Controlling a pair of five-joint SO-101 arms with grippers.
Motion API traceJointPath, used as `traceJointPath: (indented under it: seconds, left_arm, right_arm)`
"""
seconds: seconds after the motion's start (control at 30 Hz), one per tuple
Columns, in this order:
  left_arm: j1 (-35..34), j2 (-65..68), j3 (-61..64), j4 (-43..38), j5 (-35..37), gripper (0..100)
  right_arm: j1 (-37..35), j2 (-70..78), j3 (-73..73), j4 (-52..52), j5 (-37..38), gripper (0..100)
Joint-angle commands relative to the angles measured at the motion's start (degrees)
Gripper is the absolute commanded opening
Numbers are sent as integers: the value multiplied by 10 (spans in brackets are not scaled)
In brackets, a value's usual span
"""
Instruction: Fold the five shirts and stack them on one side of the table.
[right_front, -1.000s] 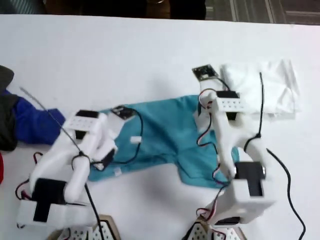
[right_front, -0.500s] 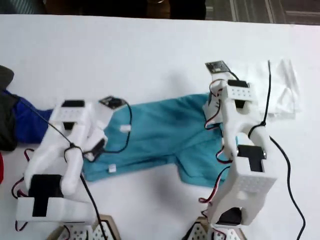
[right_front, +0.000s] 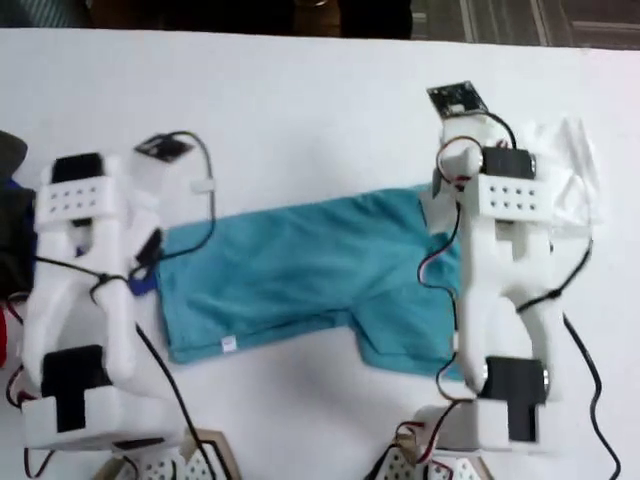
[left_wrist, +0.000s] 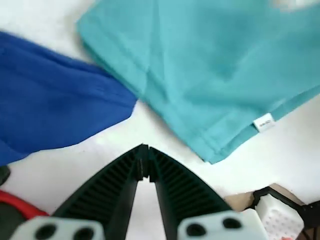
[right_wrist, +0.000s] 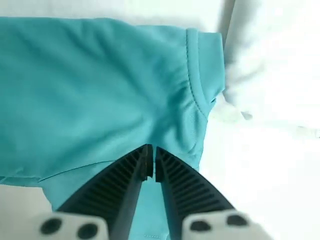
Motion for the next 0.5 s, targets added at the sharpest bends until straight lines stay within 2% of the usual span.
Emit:
traceJointPath:
  seconds: [0.0, 0.13, 0.23, 0.33, 0.47]
  left_arm:
    - [-37, 11, 7, -50, -20, 26]
    - [-81, 62, 56, -200, -20, 26]
    - [-99, 126, 71, -272, -25, 26]
    - [-149, 181, 46, -309, -25, 26]
    - [-234, 216, -29, -309, -25, 26]
  right_arm:
    - [-5, -44, 13, 0, -6, 19]
    - [-3, -47, 101, -52, -6, 19]
    - [0, -57, 157, -85, -6, 19]
    - [0, -84, 208, -101, -6, 19]
    - [0, -131, 293, -147, -4, 19]
